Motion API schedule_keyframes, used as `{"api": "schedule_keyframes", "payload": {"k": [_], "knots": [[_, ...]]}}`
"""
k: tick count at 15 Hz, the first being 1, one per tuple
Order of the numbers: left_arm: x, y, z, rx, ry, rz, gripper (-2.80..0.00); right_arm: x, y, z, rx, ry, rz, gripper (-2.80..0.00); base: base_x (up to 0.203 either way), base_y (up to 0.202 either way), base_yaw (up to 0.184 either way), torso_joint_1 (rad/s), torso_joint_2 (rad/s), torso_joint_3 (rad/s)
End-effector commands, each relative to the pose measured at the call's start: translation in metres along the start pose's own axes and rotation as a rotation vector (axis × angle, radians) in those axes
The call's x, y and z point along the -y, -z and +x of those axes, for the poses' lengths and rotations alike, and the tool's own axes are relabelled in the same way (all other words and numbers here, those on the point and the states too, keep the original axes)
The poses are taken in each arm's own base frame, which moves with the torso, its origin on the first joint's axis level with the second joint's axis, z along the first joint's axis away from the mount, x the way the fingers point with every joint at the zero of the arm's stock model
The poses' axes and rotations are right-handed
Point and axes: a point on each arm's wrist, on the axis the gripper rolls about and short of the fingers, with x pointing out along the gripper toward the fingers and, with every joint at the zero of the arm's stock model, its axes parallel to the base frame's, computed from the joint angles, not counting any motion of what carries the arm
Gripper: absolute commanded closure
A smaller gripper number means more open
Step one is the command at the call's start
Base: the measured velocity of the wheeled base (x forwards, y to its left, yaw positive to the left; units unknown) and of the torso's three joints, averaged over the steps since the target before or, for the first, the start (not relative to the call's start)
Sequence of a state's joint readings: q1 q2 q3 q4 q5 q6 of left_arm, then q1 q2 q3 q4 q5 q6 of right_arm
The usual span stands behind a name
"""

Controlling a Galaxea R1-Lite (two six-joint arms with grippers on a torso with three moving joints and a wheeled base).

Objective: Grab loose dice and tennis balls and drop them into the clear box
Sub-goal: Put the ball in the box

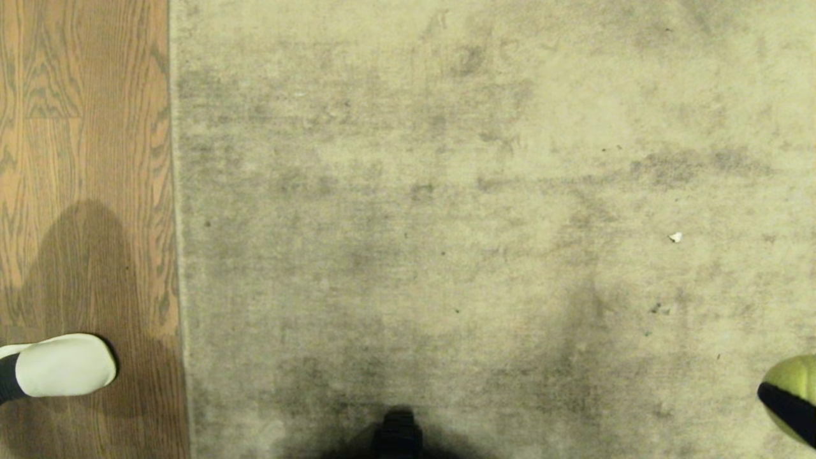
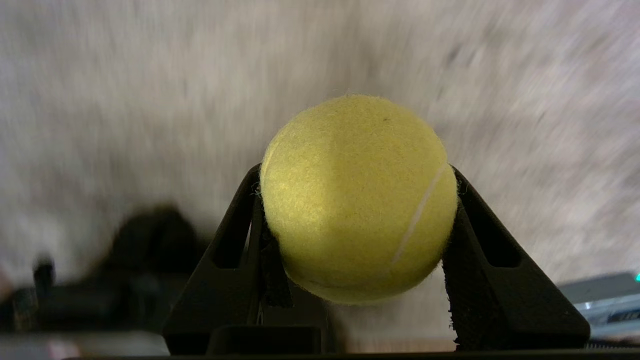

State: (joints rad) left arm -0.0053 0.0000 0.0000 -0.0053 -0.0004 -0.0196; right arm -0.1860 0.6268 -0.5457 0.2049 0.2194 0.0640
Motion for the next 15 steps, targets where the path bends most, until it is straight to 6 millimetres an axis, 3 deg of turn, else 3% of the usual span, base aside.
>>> {"api": "schedule_keyframes", "payload": {"k": [1, 4, 7, 10, 15], "knots": [[0.000, 0.000, 0.000, -0.001, -0.001, 0.000, 0.00, 0.002, 0.036, -0.001, -0.043, -0.005, -0.025, 0.00, 0.000, 0.000, 0.000, 0.000, 0.00, 0.000], [0.000, 0.000, 0.000, -0.001, -0.001, 0.000, 0.00, 0.006, 0.076, 0.006, -0.084, 0.001, -0.043, 0.00, 0.000, 0.000, 0.000, 0.000, 0.00, 0.000], [0.000, 0.000, 0.000, -0.001, -0.001, 0.000, 0.00, 0.009, 0.097, 0.008, -0.130, 0.030, -0.040, 0.00, 0.000, 0.000, 0.000, 0.000, 0.00, 0.000], [0.000, 0.000, 0.000, -0.001, -0.001, 0.000, 0.00, 0.012, 0.119, 0.008, -0.170, 0.112, -0.147, 0.00, 0.000, 0.000, 0.000, 0.000, 0.00, 0.000], [0.000, 0.000, 0.000, -0.001, -0.001, 0.000, 0.00, 0.013, 0.124, 0.007, -0.175, 0.095, -0.195, 0.00, 0.000, 0.000, 0.000, 0.000, 0.00, 0.000]]}}
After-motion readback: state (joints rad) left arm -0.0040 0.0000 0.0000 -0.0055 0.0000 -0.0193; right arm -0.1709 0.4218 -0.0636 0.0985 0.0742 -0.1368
